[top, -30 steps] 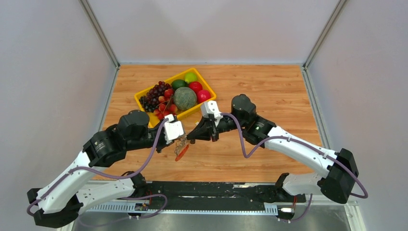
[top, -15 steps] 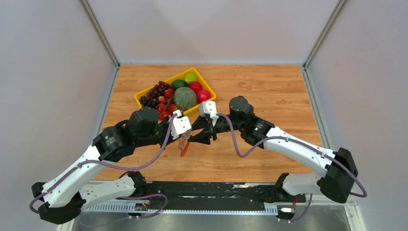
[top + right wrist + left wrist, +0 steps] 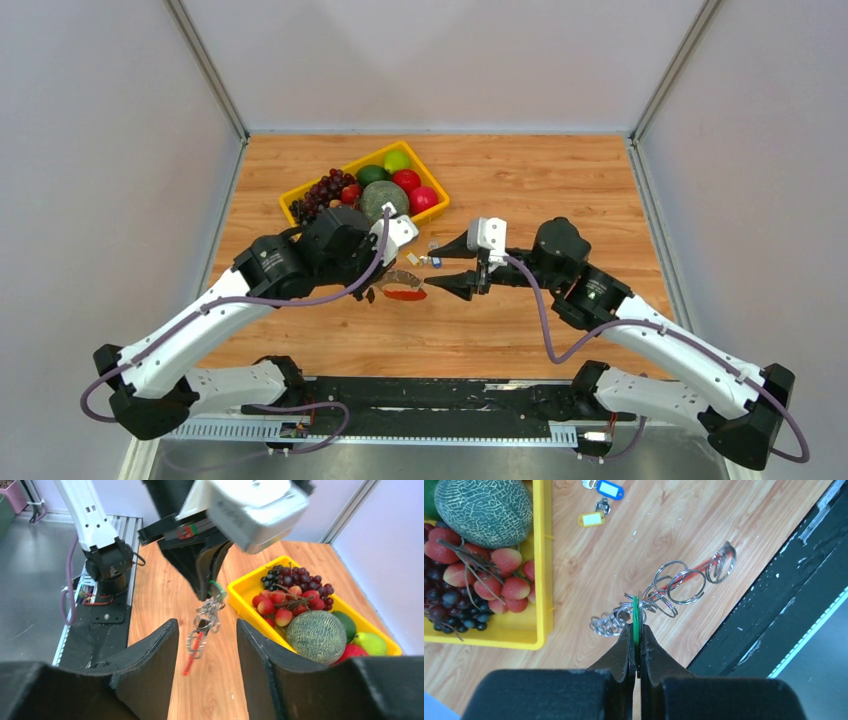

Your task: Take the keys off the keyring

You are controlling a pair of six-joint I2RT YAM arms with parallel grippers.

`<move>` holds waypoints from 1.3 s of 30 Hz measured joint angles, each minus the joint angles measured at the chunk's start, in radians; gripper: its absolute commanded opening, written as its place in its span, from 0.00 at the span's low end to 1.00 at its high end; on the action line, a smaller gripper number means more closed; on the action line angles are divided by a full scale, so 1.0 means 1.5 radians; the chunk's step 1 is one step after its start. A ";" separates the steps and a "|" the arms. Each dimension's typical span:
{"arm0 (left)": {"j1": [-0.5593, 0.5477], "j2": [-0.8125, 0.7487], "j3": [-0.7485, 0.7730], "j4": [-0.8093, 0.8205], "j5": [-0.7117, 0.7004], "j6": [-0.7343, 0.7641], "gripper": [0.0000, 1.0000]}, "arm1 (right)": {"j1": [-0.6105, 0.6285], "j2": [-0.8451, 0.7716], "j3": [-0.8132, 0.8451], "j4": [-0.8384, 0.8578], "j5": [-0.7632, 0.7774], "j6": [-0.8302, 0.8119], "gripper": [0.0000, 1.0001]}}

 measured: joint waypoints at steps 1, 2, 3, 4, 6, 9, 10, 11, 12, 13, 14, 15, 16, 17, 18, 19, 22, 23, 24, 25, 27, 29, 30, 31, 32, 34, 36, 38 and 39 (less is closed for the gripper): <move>0.000 0.011 0.011 -0.011 -0.003 -0.012 0.00 | 0.000 -0.006 -0.006 -0.001 -0.003 0.002 0.48; 0.000 0.024 0.023 -0.017 -0.005 -0.026 0.00 | 0.000 -0.012 -0.013 -0.002 -0.006 0.004 0.47; 0.000 0.038 0.035 -0.022 -0.005 -0.040 0.00 | 0.000 -0.017 -0.022 -0.005 -0.009 0.007 0.46; 0.000 0.049 0.045 -0.025 -0.005 -0.052 0.00 | 0.000 -0.020 -0.031 -0.007 -0.014 0.010 0.45; 0.000 0.065 0.056 -0.033 -0.005 -0.073 0.00 | 0.000 -0.023 -0.047 -0.006 -0.023 0.017 0.44; 0.000 0.081 0.064 -0.043 -0.003 -0.102 0.00 | 0.000 -0.024 -0.072 -0.002 -0.037 0.031 0.42; 0.000 0.084 0.065 -0.045 -0.002 -0.109 0.00 | 0.000 -0.023 -0.081 0.000 -0.040 0.037 0.41; 0.000 0.086 0.066 -0.047 0.001 -0.115 0.00 | 0.000 -0.022 -0.087 0.004 -0.043 0.043 0.40; 0.000 0.088 0.066 -0.048 0.004 -0.121 0.00 | 0.000 -0.020 -0.094 0.010 -0.046 0.047 0.39; 0.000 0.090 0.067 -0.048 0.009 -0.128 0.00 | 0.000 -0.017 -0.098 0.016 -0.047 0.051 0.38; 0.000 0.090 0.067 -0.048 0.013 -0.132 0.00 | 0.000 -0.014 -0.103 0.027 -0.048 0.056 0.37; 0.000 0.090 0.067 -0.047 0.020 -0.136 0.00 | 0.000 -0.010 -0.105 0.034 -0.049 0.058 0.36; 0.000 0.090 0.067 -0.047 0.025 -0.140 0.00 | 0.000 -0.005 -0.108 0.047 -0.049 0.062 0.35; 0.000 0.090 0.067 -0.046 0.031 -0.143 0.00 | 0.000 0.000 -0.112 0.061 -0.051 0.066 0.34; 0.000 0.090 0.068 -0.045 0.037 -0.146 0.00 | 0.000 0.006 -0.115 0.073 -0.053 0.070 0.34; 0.000 0.090 0.068 -0.044 0.042 -0.148 0.00 | 0.000 0.011 -0.118 0.085 -0.054 0.075 0.33; 0.000 0.090 0.068 -0.044 0.057 -0.152 0.00 | 0.001 0.031 -0.125 0.124 -0.059 0.085 0.32; 0.000 0.090 0.068 -0.044 0.062 -0.152 0.00 | 0.001 0.036 -0.126 0.131 -0.059 0.087 0.32; 0.000 0.090 0.068 -0.043 0.067 -0.153 0.00 | 0.001 0.042 -0.126 0.141 -0.059 0.090 0.32; 0.000 0.091 0.068 -0.042 0.074 -0.154 0.00 | 0.001 0.048 -0.126 0.151 -0.059 0.091 0.32; 0.000 0.091 0.068 -0.038 0.086 -0.155 0.00 | 0.001 0.057 -0.126 0.168 -0.061 0.093 0.32; 0.000 0.091 0.068 -0.035 0.096 -0.155 0.00 | 0.001 0.067 -0.126 0.183 -0.061 0.094 0.32; 0.000 0.091 0.068 -0.033 0.101 -0.155 0.00 | 0.001 0.071 -0.126 0.186 -0.061 0.094 0.32; 0.000 0.091 0.068 -0.032 0.104 -0.155 0.00 | 0.001 0.077 -0.126 0.190 -0.061 0.094 0.32; 0.000 0.091 0.068 -0.031 0.108 -0.155 0.00 | 0.001 0.081 -0.126 0.192 -0.061 0.094 0.32; 0.000 0.091 0.068 -0.029 0.114 -0.155 0.00 | 0.001 0.087 -0.126 0.193 -0.060 0.094 0.32; 0.000 0.091 0.068 -0.028 0.116 -0.155 0.00 | 0.001 0.089 -0.126 0.193 -0.060 0.093 0.33; 0.000 0.091 0.068 -0.026 0.119 -0.155 0.00 | 0.001 0.089 -0.126 0.194 -0.059 0.093 0.33; 0.000 0.091 0.068 -0.026 0.120 -0.155 0.00 | 0.001 0.089 -0.126 0.194 -0.058 0.093 0.33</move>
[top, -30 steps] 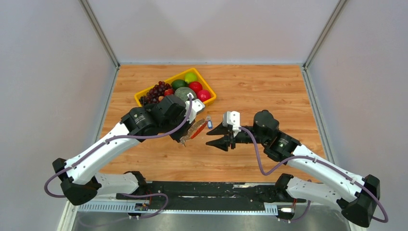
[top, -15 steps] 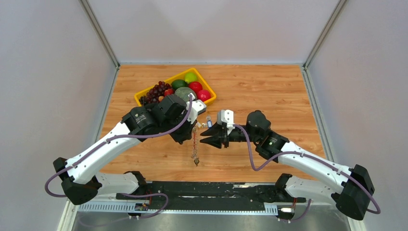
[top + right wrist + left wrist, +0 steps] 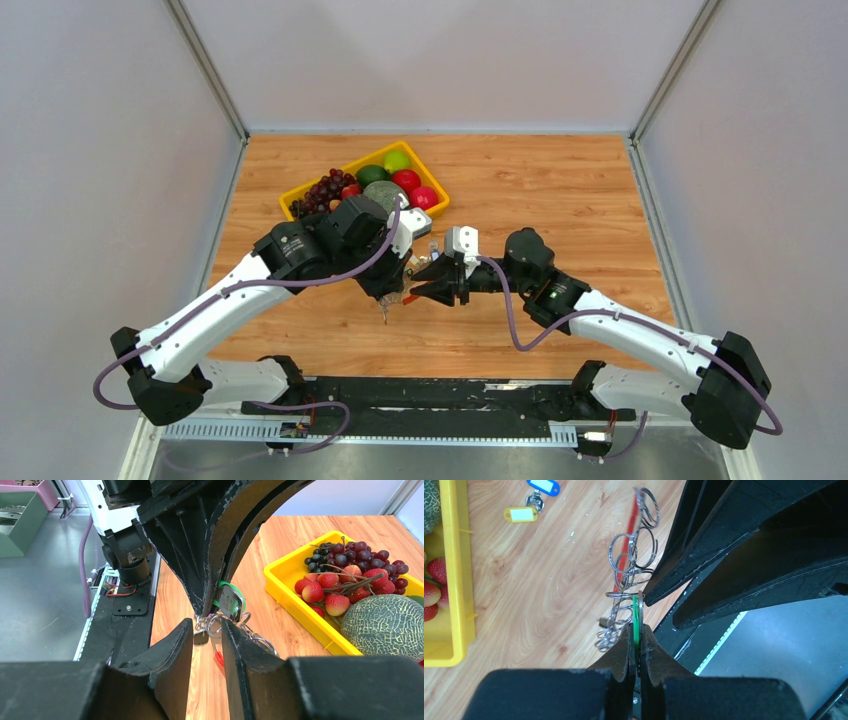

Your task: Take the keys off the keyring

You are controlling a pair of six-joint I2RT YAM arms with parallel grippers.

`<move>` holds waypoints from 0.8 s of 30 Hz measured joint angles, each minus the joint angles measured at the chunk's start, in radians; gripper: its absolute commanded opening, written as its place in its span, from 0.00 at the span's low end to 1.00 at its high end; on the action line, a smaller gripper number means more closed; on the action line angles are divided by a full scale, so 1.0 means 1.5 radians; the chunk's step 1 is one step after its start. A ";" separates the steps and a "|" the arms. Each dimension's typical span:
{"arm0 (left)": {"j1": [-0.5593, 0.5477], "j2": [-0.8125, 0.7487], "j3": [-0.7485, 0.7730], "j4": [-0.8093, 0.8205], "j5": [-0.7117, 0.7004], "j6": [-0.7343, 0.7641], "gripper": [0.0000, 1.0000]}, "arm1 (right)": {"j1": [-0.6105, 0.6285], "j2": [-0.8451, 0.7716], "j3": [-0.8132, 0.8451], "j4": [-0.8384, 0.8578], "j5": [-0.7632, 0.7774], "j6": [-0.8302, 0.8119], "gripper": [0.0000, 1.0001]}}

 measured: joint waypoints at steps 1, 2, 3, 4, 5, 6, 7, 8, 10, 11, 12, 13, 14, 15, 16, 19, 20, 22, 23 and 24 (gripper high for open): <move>0.000 0.000 0.000 0.001 0.001 0.000 0.00 | 0.000 0.001 0.000 0.000 0.000 0.000 0.33; 0.000 0.000 0.000 0.001 0.002 0.000 0.00 | 0.000 0.001 0.000 0.000 0.000 -0.001 0.33; 0.000 0.000 0.000 0.001 0.002 0.000 0.00 | 0.000 0.001 0.000 0.000 0.000 -0.001 0.34; 0.000 0.000 0.000 0.001 0.002 0.000 0.00 | 0.000 0.001 0.000 0.000 0.001 -0.002 0.34; 0.000 -0.001 0.000 0.001 0.002 0.000 0.00 | 0.000 0.001 0.000 0.000 0.001 -0.002 0.34; 0.000 -0.001 0.000 0.001 0.002 0.000 0.00 | -0.003 0.001 0.000 0.000 0.001 -0.003 0.34; 0.000 -0.002 0.000 0.001 0.001 0.000 0.00 | -0.004 0.001 0.000 -0.001 0.001 -0.004 0.34; 0.000 -0.003 0.000 0.001 0.001 0.000 0.00 | -0.004 0.001 0.000 -0.001 0.002 -0.005 0.34; 0.000 -0.005 0.002 0.001 0.001 0.000 0.00 | -0.002 0.001 0.000 -0.005 0.006 -0.006 0.34; 0.000 -0.006 0.003 0.001 0.001 0.000 0.00 | -0.001 0.001 0.000 -0.005 0.006 -0.007 0.34; 0.000 -0.007 0.005 0.001 0.000 0.000 0.00 | 0.000 0.000 0.000 -0.005 0.006 -0.007 0.34; 0.000 -0.009 0.007 0.001 0.000 0.000 0.00 | 0.000 0.000 0.000 -0.005 0.006 -0.007 0.34; 0.000 -0.009 0.008 0.001 -0.001 0.000 0.00 | 0.000 0.000 0.000 -0.005 0.006 -0.007 0.34; 0.000 -0.010 0.010 0.001 -0.001 0.000 0.00 | 0.000 -0.001 0.000 -0.007 0.006 -0.007 0.34; 0.000 -0.011 0.010 0.002 -0.001 0.000 0.00 | 0.000 -0.002 0.000 -0.008 0.007 -0.008 0.34; 0.000 -0.012 0.010 0.001 0.003 0.000 0.00 | 0.000 -0.004 0.000 -0.009 0.012 -0.011 0.35; 0.000 -0.012 0.010 0.001 0.006 0.000 0.00 | 0.000 -0.004 0.000 -0.009 0.013 -0.012 0.35; 0.000 -0.012 0.010 0.001 0.010 0.000 0.00 | 0.000 -0.004 0.000 -0.010 0.013 -0.012 0.35; 0.000 -0.012 0.010 0.002 0.013 0.000 0.00 | 0.000 -0.004 0.000 -0.010 0.013 -0.012 0.35; 0.000 -0.013 0.010 0.001 0.017 0.000 0.00 | 0.000 -0.004 0.001 -0.010 0.013 -0.012 0.35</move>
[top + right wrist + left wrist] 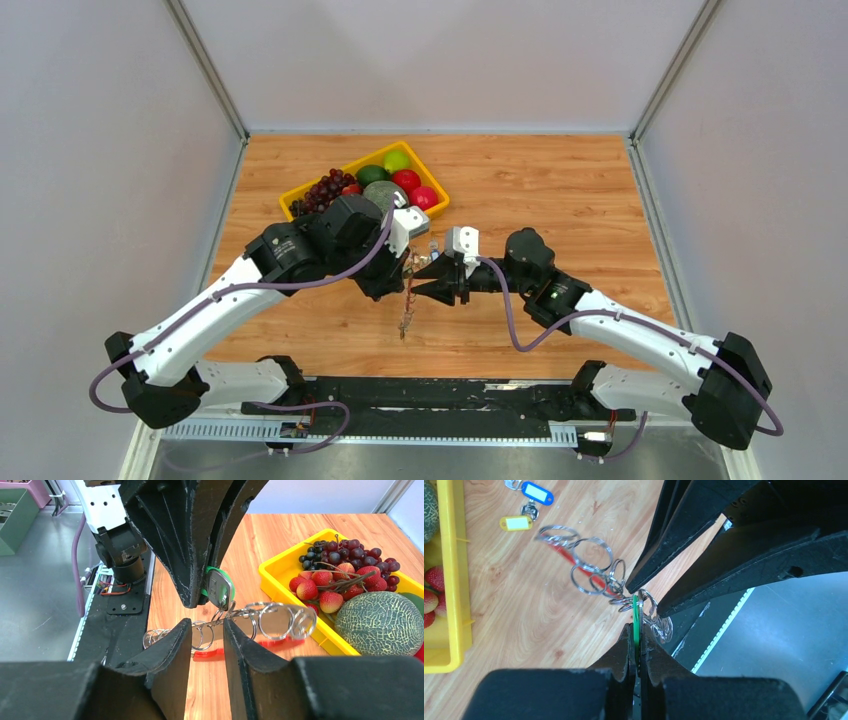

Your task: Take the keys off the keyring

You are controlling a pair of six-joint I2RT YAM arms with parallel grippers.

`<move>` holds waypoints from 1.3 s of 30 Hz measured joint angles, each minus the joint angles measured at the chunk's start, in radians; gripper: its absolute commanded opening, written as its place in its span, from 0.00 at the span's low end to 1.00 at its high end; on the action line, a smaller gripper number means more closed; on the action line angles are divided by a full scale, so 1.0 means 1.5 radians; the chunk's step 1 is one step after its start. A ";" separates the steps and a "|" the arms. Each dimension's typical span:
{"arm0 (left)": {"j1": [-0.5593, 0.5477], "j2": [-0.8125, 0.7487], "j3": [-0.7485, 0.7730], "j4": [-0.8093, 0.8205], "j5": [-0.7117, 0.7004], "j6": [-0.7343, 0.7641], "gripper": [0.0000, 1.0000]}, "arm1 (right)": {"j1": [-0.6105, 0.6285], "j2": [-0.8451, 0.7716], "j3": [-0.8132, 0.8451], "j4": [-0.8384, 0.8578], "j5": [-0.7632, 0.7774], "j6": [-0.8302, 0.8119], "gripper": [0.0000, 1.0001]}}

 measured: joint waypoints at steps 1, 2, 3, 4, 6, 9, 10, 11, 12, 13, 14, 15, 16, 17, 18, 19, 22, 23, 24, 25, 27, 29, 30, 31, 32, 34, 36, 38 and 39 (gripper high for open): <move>0.000 -0.001 0.000 0.000 0.002 0.000 0.00 | 0.000 0.001 0.001 0.000 0.000 0.000 0.35; 0.000 -0.002 0.000 0.000 0.005 0.000 0.00 | 0.000 0.002 0.002 0.000 0.000 0.000 0.34; 0.000 -0.003 0.000 0.000 0.008 0.000 0.00 | 0.000 0.004 0.004 -0.002 0.000 0.000 0.34; 0.000 -0.005 0.000 0.000 0.012 0.000 0.00 | 0.000 0.006 0.007 -0.002 0.000 0.000 0.33; 0.000 -0.007 0.000 0.001 0.018 0.000 0.00 | 0.000 0.010 0.014 -0.005 -0.001 -0.001 0.32; 0.000 -0.008 0.000 0.006 0.026 0.000 0.00 | 0.000 0.016 0.025 -0.005 -0.001 0.000 0.31; 0.000 -0.008 0.000 0.008 0.028 0.000 0.00 | 0.000 0.018 0.027 -0.004 -0.002 0.000 0.30; 0.000 -0.008 0.000 0.009 0.030 0.000 0.00 | 0.000 0.018 0.028 -0.004 -0.003 0.000 0.27; 0.000 -0.008 0.000 0.011 0.031 0.000 0.00 | 0.000 0.018 0.028 -0.004 -0.003 0.000 0.21; 0.000 -0.008 0.000 0.011 0.032 0.000 0.00 | 0.000 0.019 0.029 -0.004 -0.003 0.000 0.16; 0.000 -0.008 0.000 0.011 0.033 0.000 0.00 | 0.000 0.019 0.029 -0.004 -0.004 0.000 0.11; 0.000 -0.008 0.000 0.011 0.034 0.000 0.00 | 0.000 0.019 0.029 -0.005 -0.006 0.000 0.07; 0.000 -0.008 0.000 0.011 0.034 0.000 0.00 | 0.000 0.019 0.029 -0.005 -0.007 0.001 0.03; 0.000 -0.008 0.000 0.010 0.033 0.000 0.00 | 0.000 0.019 0.029 -0.005 -0.008 0.000 0.00; 0.000 -0.009 0.000 0.010 0.031 -0.002 0.00 | 0.000 0.019 0.029 -0.006 -0.008 0.000 0.00; 0.000 -0.009 0.000 0.010 0.027 -0.003 0.00 | 0.000 0.019 0.029 -0.007 -0.007 0.000 0.00; 0.000 -0.013 0.000 0.010 0.009 -0.008 0.00 | 0.000 0.018 0.029 -0.007 -0.006 -0.002 0.00; -0.002 -0.018 0.000 0.010 -0.002 -0.010 0.00 | 0.000 0.016 0.029 -0.007 -0.007 -0.003 0.00; -0.002 -0.021 0.000 0.010 -0.007 -0.012 0.00 | 0.000 0.012 0.029 -0.006 -0.007 -0.003 0.00; -0.002 -0.027 0.000 0.011 -0.012 -0.016 0.00 | 0.000 0.007 0.029 -0.005 -0.007 -0.004 0.00; -0.003 -0.036 0.000 0.012 -0.019 -0.020 0.00 | 0.000 -0.004 0.028 -0.005 -0.007 -0.005 0.00; -0.004 -0.040 0.000 0.015 -0.023 -0.025 0.00 | 0.000 -0.015 0.026 -0.005 -0.006 -0.007 0.00; -0.004 -0.040 0.000 0.016 -0.025 -0.026 0.00 | 0.000 -0.019 0.025 -0.007 -0.006 -0.008 0.00; -0.004 -0.039 0.000 0.016 -0.027 -0.028 0.00 | 0.000 -0.024 0.023 -0.010 -0.005 -0.009 0.00; -0.004 -0.037 0.000 0.016 -0.029 -0.031 0.00 | 0.000 -0.029 0.021 -0.013 -0.005 -0.010 0.00; -0.004 -0.034 0.000 0.017 -0.030 -0.037 0.00 | 0.000 -0.035 0.021 -0.021 -0.005 -0.011 0.00; -0.004 -0.033 -0.002 0.021 -0.029 -0.040 0.00 | -0.001 -0.040 0.021 -0.025 -0.005 -0.013 0.00; -0.004 -0.033 -0.005 0.026 -0.028 -0.042 0.00 | -0.001 -0.043 0.021 -0.025 -0.007 -0.015 0.00; -0.004 -0.033 -0.008 0.029 -0.028 -0.043 0.00 | -0.001 -0.044 0.021 -0.025 -0.008 -0.015 0.00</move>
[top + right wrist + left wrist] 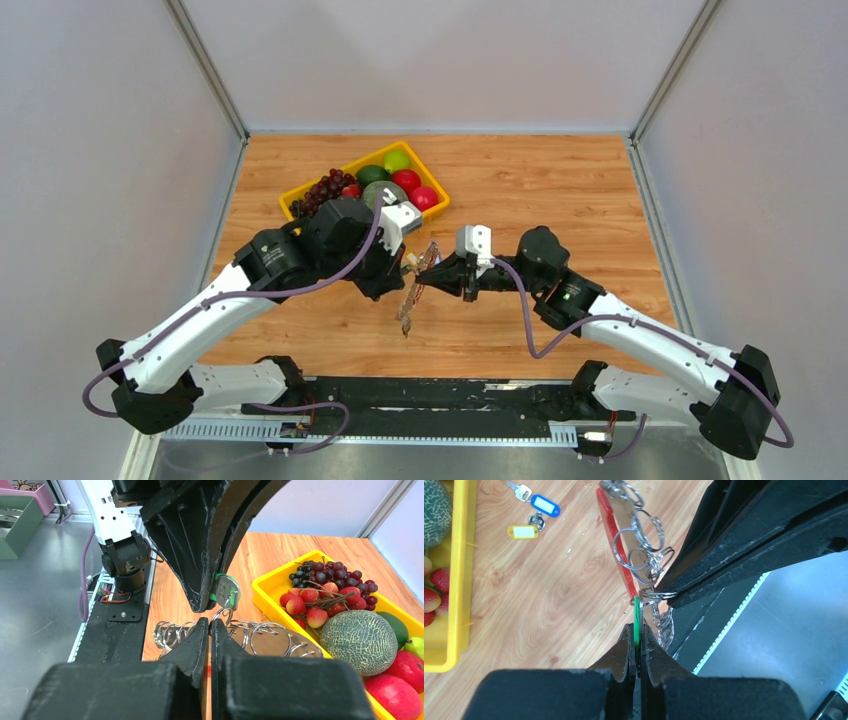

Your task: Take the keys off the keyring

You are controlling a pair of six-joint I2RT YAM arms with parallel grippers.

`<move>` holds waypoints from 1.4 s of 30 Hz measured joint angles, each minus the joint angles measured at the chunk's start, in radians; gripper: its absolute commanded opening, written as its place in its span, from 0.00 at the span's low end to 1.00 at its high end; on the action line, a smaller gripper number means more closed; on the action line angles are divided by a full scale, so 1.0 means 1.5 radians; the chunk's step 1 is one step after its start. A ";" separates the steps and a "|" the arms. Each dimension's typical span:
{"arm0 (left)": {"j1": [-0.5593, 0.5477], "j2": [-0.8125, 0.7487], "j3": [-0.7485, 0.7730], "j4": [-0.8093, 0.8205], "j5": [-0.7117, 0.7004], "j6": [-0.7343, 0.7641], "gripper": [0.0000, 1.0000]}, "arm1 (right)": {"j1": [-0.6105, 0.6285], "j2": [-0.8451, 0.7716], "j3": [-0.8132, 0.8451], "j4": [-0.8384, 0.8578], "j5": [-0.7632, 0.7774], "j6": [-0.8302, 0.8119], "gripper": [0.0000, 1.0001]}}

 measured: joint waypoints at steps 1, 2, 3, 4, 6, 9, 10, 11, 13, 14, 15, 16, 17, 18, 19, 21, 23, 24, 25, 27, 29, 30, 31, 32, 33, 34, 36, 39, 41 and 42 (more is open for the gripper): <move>0.000 0.001 -0.003 0.002 0.001 -0.001 0.00 | 0.000 -0.001 -0.001 0.000 -0.002 -0.001 0.00; 0.000 0.002 -0.006 0.004 0.003 -0.002 0.00 | 0.000 -0.003 -0.002 0.000 -0.004 -0.002 0.00; 0.000 0.004 -0.009 0.006 0.006 -0.003 0.00 | 0.000 -0.007 -0.006 0.000 -0.005 -0.002 0.00; 0.000 0.006 -0.012 0.008 0.007 -0.004 0.00 | 0.000 -0.012 -0.010 0.000 -0.007 -0.003 0.00; 0.001 0.014 -0.020 0.009 0.011 -0.006 0.00 | 0.000 -0.024 -0.018 0.001 -0.011 -0.006 0.00; 0.001 0.025 -0.031 0.017 0.031 -0.008 0.00 | 0.000 -0.035 -0.024 0.002 -0.013 -0.009 0.00; 0.002 0.028 -0.034 0.018 0.033 -0.008 0.00 | 0.000 -0.037 -0.025 0.005 -0.018 -0.009 0.00; 0.002 0.032 -0.037 0.020 0.036 -0.009 0.00 | 0.001 -0.040 -0.026 0.007 -0.024 -0.009 0.00; 0.005 0.038 -0.042 0.024 0.044 -0.009 0.00 | 0.001 -0.044 -0.026 0.019 -0.034 -0.009 0.00; 0.005 0.040 -0.043 0.026 0.047 -0.010 0.00 | 0.002 -0.044 -0.026 0.023 -0.037 -0.009 0.00; 0.005 0.041 -0.045 0.030 0.052 -0.010 0.00 | 0.002 -0.044 -0.027 0.027 -0.039 -0.009 0.00; 0.005 0.042 -0.046 0.032 0.056 -0.010 0.00 | 0.002 -0.044 -0.027 0.031 -0.040 -0.009 0.00; 0.005 0.042 -0.047 0.034 0.058 -0.010 0.00 | 0.002 -0.044 -0.028 0.033 -0.040 -0.009 0.00; 0.005 0.042 -0.047 0.036 0.060 -0.010 0.00 | 0.002 -0.045 -0.030 0.035 -0.038 -0.009 0.00; 0.005 0.042 -0.047 0.036 0.060 -0.010 0.00 | 0.002 -0.047 -0.032 0.036 -0.036 -0.009 0.00; 0.008 0.042 -0.047 0.037 0.056 -0.012 0.00 | 0.003 -0.053 -0.035 0.035 -0.020 -0.009 0.00; 0.017 0.042 -0.052 0.038 0.046 -0.017 0.00 | 0.003 -0.058 -0.036 0.029 0.004 -0.010 0.00; 0.026 0.041 -0.057 0.041 0.039 -0.020 0.00 | 0.003 -0.062 -0.036 0.023 0.019 -0.011 0.00; 0.038 0.040 -0.066 0.045 0.029 -0.024 0.00 | 0.003 -0.066 -0.036 0.014 0.034 -0.012 0.00; 0.062 0.035 -0.090 0.056 0.009 -0.035 0.00 | 0.003 -0.079 -0.041 0.001 0.064 -0.014 0.00; 0.080 0.027 -0.118 0.074 -0.010 -0.045 0.00 | 0.003 -0.100 -0.055 -0.009 0.096 -0.014 0.00; 0.089 0.023 -0.134 0.085 -0.020 -0.050 0.00 | 0.003 -0.112 -0.064 -0.017 0.112 -0.014 0.00; 0.096 0.018 -0.153 0.102 -0.034 -0.054 0.00 | 0.003 -0.125 -0.072 -0.025 0.130 -0.014 0.00; 0.101 0.016 -0.169 0.118 -0.044 -0.058 0.00 | 0.003 -0.138 -0.080 -0.034 0.147 -0.014 0.00; 0.107 0.016 -0.185 0.136 -0.053 -0.063 0.00 | 0.003 -0.152 -0.088 -0.040 0.166 -0.013 0.00; 0.111 0.016 -0.197 0.153 -0.060 -0.067 0.01 | 0.003 -0.164 -0.095 -0.046 0.184 -0.012 0.00; 0.121 0.021 -0.226 0.203 -0.070 -0.075 0.01 | 0.003 -0.184 -0.105 -0.060 0.219 -0.009 0.00; 0.128 0.051 -0.256 0.286 -0.080 -0.086 0.00 | 0.003 -0.212 -0.117 -0.079 0.276 -0.002 0.00; 0.131 0.087 -0.267 0.341 -0.083 -0.090 0.00 | 0.003 -0.226 -0.124 -0.090 0.308 0.003 0.00; 0.132 0.114 -0.270 0.370 -0.084 -0.093 0.00 | 0.003 -0.232 -0.127 -0.093 0.322 0.006 0.00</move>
